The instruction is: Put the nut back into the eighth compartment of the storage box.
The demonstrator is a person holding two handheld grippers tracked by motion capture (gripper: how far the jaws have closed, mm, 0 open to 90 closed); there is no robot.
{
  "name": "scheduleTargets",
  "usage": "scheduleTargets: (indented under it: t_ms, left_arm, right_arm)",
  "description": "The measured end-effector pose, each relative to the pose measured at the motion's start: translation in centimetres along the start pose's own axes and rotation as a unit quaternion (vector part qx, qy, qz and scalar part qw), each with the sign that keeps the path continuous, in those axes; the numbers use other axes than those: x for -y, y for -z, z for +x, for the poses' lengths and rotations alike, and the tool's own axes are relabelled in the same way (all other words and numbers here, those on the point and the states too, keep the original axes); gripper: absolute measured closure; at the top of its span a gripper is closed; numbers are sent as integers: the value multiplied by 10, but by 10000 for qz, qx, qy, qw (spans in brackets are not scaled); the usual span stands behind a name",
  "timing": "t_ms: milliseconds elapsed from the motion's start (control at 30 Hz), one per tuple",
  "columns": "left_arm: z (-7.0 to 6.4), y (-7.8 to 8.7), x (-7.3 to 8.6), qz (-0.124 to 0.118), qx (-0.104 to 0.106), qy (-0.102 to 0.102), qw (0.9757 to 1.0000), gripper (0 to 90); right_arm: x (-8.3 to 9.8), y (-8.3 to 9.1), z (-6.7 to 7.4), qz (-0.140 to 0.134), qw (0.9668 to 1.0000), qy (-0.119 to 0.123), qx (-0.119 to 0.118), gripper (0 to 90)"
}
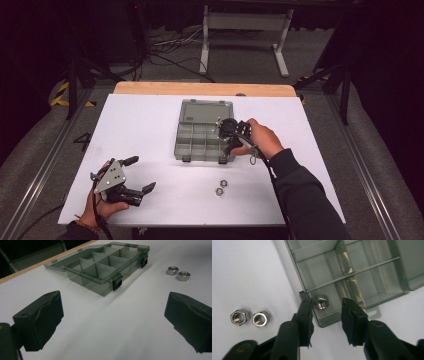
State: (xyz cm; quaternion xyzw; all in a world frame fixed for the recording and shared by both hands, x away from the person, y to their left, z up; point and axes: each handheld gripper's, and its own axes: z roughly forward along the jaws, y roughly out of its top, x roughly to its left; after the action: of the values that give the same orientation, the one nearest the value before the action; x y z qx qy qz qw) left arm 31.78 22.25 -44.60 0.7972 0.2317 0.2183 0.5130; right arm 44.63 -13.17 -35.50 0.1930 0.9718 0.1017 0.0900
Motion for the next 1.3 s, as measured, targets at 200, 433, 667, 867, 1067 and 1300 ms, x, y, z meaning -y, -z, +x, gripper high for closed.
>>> scheduleTargets:
  t_ms: [200,433,667,867,1067,1300]
  left_arm:
    - [0,0,0,7,5,-6,10000,26]
    - [0,-2,0,-4,20,27,10000,27]
    - [0,-1,0,-18,4,37,10000,27]
    - [0,-2,0,15,31,35,10000,28]
    - [0,-2,1,17,57,41,10000,28]
    - [0,-2,1,25,76,31,10000,28]
  right_arm:
    - [21,26,8,-571,9983,-20,80,551]
    - [50,54,41,-993,9943,394,-40,589]
    - [51,46,67,-673,9940,816,-270,619]
    - [42,13,85,-237,9925,1086,-500,624]
    - [35,-11,82,-1,9930,1025,-579,625]
    - [28,-25,83,115,9929,990,-655,616]
